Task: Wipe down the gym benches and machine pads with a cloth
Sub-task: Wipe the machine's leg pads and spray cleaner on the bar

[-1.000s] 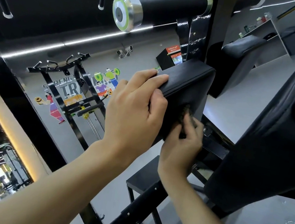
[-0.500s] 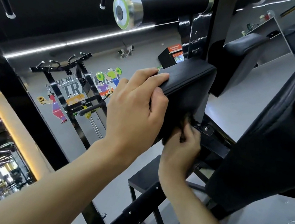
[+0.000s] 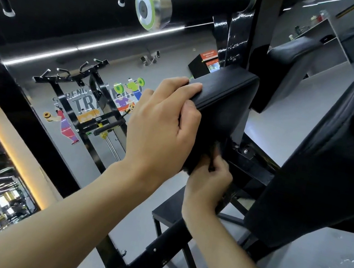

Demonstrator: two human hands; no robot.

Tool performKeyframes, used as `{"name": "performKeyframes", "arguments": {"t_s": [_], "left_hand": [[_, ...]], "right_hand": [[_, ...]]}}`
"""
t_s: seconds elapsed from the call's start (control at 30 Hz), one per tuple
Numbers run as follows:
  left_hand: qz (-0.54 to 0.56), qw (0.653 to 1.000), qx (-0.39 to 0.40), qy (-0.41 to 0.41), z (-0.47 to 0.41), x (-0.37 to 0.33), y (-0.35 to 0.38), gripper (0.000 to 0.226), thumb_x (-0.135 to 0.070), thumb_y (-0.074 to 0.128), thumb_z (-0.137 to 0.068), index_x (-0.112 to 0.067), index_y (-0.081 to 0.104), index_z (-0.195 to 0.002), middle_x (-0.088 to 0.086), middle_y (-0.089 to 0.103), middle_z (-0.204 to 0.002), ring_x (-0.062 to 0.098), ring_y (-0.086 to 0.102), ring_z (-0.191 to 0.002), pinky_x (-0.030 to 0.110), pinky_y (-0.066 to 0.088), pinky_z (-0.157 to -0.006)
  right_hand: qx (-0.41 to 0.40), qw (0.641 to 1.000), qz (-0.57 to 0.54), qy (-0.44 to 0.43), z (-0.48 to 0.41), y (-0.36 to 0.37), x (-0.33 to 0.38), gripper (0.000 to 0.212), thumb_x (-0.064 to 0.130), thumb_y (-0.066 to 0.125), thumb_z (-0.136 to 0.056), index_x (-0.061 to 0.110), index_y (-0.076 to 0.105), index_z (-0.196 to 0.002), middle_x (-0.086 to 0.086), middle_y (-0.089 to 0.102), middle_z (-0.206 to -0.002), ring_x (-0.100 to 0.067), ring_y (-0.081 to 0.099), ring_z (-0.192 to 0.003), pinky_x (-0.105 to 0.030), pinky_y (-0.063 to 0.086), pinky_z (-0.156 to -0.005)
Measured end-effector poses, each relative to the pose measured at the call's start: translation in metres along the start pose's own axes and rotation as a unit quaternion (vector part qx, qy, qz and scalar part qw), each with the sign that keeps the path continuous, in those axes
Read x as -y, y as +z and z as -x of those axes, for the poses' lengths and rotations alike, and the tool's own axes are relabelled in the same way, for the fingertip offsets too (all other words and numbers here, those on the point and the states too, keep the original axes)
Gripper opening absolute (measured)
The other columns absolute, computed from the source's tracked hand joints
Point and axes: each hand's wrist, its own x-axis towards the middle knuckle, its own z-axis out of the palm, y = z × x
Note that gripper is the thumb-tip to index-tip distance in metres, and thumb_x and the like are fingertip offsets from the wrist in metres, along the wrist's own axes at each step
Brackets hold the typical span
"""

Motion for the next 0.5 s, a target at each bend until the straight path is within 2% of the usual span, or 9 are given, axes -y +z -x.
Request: {"name": "performKeyframes", "arguments": {"t_s": [0.03, 0.1, 0.17, 0.23, 0.3, 0.4, 0.43, 0.5], "left_hand": [[0.0, 1.0, 0.003, 0.001, 0.0, 0.0, 0.0, 0.052, -0.038, 0.027, -0.095, -0.027, 0.065, -0.128, -0.015, 0.057, -0.133, 0.013, 0.051, -0.109, 0.029, 0.04, -0.092], [-0.001, 1.0, 0.011, 0.003, 0.0, -0.002, -0.001, 0.053, -0.038, 0.027, -0.095, -0.026, 0.065, -0.129, -0.013, 0.057, -0.134, 0.015, 0.051, -0.11, 0.029, 0.04, -0.093], [0.001, 1.0, 0.012, 0.003, 0.0, -0.002, -0.002, 0.053, -0.038, 0.026, -0.095, -0.025, 0.065, -0.13, -0.012, 0.056, -0.134, 0.016, 0.051, -0.111, 0.029, 0.039, -0.095], [0.001, 1.0, 0.015, 0.003, -0.001, -0.002, -0.002, 0.054, -0.039, 0.026, -0.095, -0.025, 0.064, -0.13, -0.012, 0.056, -0.135, 0.017, 0.051, -0.112, 0.028, 0.038, -0.096], [-0.007, 1.0, 0.026, 0.003, 0.0, -0.001, -0.003, 0.054, -0.039, 0.026, -0.095, -0.025, 0.063, -0.132, -0.013, 0.055, -0.136, 0.017, 0.05, -0.113, 0.028, 0.037, -0.096], [-0.017, 0.999, 0.045, -0.001, 0.0, -0.003, -0.007, 0.05, -0.037, 0.028, -0.098, -0.027, 0.061, -0.134, -0.014, 0.052, -0.138, 0.017, 0.048, -0.114, 0.027, 0.035, -0.097], [-0.015, 0.998, 0.057, -0.002, -0.001, -0.003, -0.009, 0.049, -0.036, 0.028, -0.098, -0.027, 0.059, -0.136, -0.013, 0.051, -0.14, 0.017, 0.047, -0.115, 0.027, 0.034, -0.098], [-0.006, 0.995, 0.094, 0.012, -0.002, -0.001, -0.016, 0.051, -0.036, 0.028, -0.097, -0.027, 0.054, -0.14, -0.012, 0.046, -0.145, 0.016, 0.045, -0.12, 0.026, 0.032, -0.1]], "right_hand": [[-0.009, 1.0, 0.002, 0.02, -0.008, 0.003, 0.0, 0.047, 0.002, 0.051, -0.097, 0.041, 0.072, -0.084, -0.004, 0.068, -0.109, -0.016, 0.067, -0.095, -0.04, 0.057, -0.092], [-0.012, 0.999, 0.019, 0.043, -0.008, 0.004, -0.003, 0.044, 0.003, 0.05, -0.097, 0.04, 0.074, -0.093, -0.005, 0.07, -0.108, -0.022, 0.069, -0.095, -0.047, 0.057, -0.09], [0.013, 0.999, 0.036, 0.015, 0.014, -0.003, 0.002, 0.032, 0.0, 0.05, -0.097, 0.018, 0.073, -0.109, -0.004, 0.069, -0.107, -0.015, 0.07, -0.09, -0.038, 0.059, -0.086], [0.031, 0.998, 0.045, -0.013, 0.027, -0.009, 0.006, 0.025, 0.0, 0.052, -0.096, 0.006, 0.071, -0.112, -0.001, 0.066, -0.105, -0.011, 0.069, -0.086, -0.028, 0.058, -0.083], [0.014, 0.999, 0.048, -0.019, 0.013, -0.006, 0.004, 0.024, 0.0, 0.053, -0.096, 0.003, 0.071, -0.113, -0.003, 0.064, -0.104, -0.018, 0.068, -0.089, -0.029, 0.058, -0.084], [-0.002, 0.998, 0.066, -0.016, -0.003, -0.001, 0.006, 0.026, 0.001, 0.054, -0.096, 0.007, 0.072, -0.113, -0.008, 0.064, -0.104, -0.022, 0.067, -0.089, -0.04, 0.058, -0.087], [0.009, 0.997, 0.071, -0.025, 0.005, -0.004, 0.007, 0.024, 0.002, 0.054, -0.096, 0.005, 0.072, -0.111, -0.006, 0.064, -0.102, -0.018, 0.067, -0.085, -0.039, 0.058, -0.086], [0.048, 0.993, 0.079, -0.067, 0.027, -0.011, 0.011, 0.021, 0.0, 0.055, -0.096, 0.005, 0.071, -0.108, 0.0, 0.061, -0.1, -0.003, 0.064, -0.082, -0.025, 0.057, -0.081]]}}
